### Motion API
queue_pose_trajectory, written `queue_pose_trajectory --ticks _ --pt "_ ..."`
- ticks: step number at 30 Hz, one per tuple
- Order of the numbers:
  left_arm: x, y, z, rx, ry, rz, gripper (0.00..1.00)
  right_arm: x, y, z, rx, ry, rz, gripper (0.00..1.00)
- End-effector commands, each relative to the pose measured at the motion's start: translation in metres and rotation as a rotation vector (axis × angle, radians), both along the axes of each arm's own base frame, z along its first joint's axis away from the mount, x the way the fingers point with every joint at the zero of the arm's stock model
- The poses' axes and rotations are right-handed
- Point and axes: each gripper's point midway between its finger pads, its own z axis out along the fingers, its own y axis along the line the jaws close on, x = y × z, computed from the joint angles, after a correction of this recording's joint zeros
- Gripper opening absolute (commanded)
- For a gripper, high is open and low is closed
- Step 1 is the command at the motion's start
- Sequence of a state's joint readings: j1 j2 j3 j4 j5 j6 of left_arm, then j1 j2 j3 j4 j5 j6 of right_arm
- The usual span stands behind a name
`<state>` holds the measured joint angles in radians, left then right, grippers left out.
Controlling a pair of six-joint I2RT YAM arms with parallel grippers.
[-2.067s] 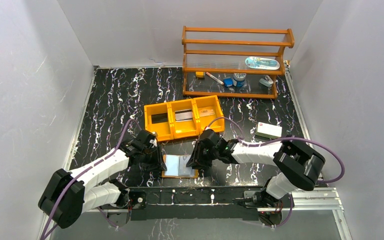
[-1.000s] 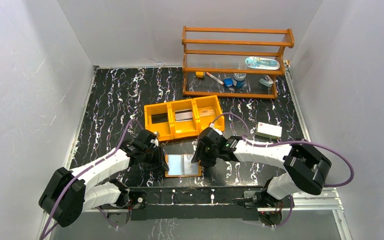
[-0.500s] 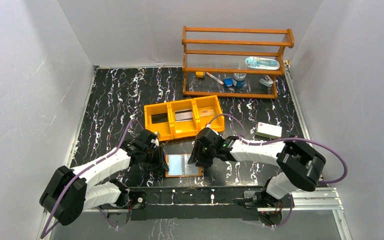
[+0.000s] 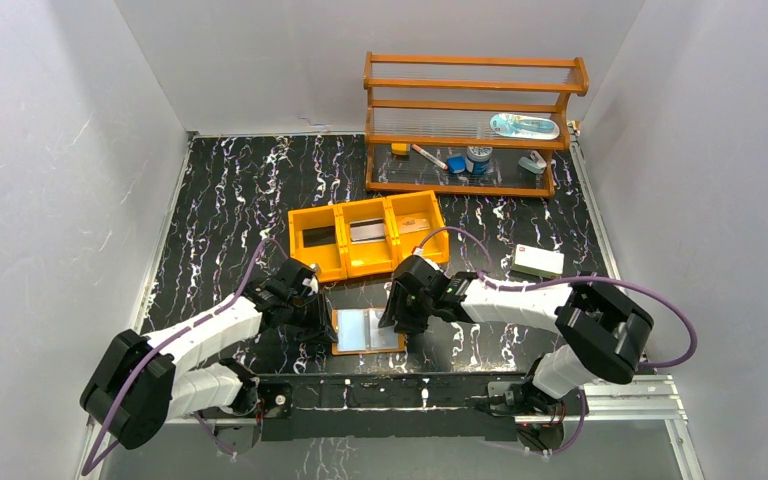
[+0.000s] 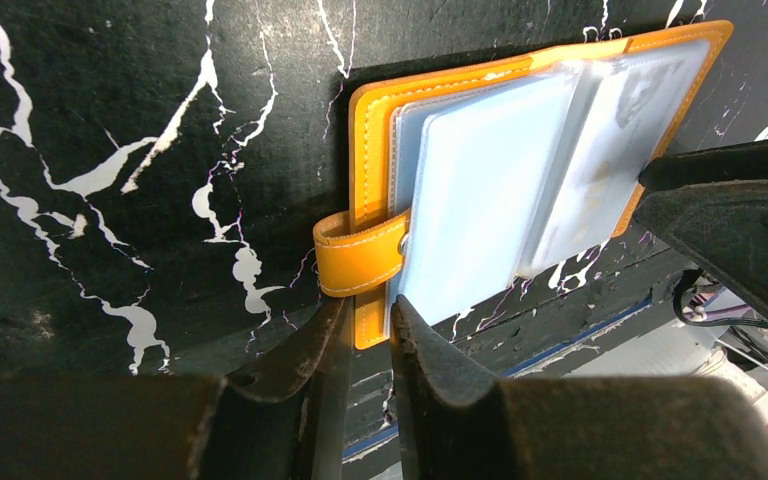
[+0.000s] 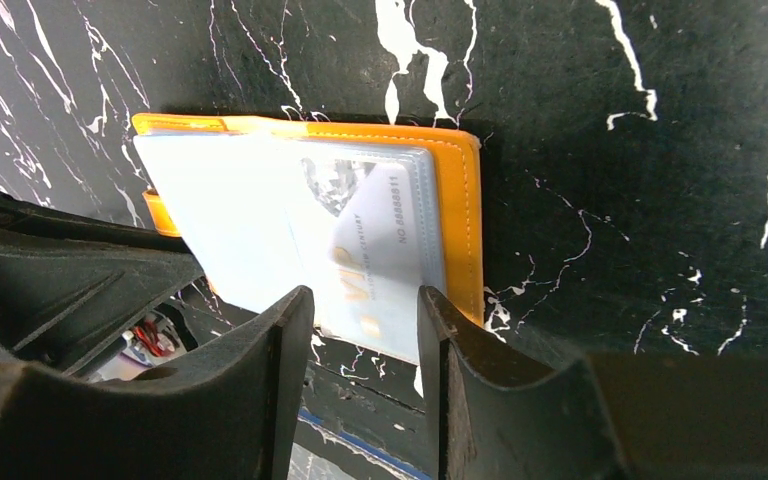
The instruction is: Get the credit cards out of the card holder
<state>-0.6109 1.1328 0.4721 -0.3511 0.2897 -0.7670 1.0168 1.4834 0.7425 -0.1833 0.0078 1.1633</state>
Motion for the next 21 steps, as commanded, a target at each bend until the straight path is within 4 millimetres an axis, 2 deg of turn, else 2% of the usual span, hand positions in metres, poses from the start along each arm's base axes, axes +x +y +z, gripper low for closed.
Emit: queue_pose_trajectory --ticks 1,5,13,21 --pt "0.001 -0.007 0.009 -0.029 -0.006 -0.019 0.19 0.006 0.006 0.02 0.028 -0.052 0.011 0.51" --pt "0.0 -0.006 0.009 -0.027 -0.003 -0.02 0.18 0.009 0.005 0.025 0.037 -0.072 0.005 0.51" --pt "0.001 -0.007 0.008 -0.025 0.001 -0.027 0.18 0.0 0.001 -0.001 -0.002 -0.01 0.012 0.51" --pt "0.0 -0.008 0.007 -0.029 0.001 -0.027 0.18 -0.003 0.004 -0.008 -0.004 0.007 0.027 0.5"
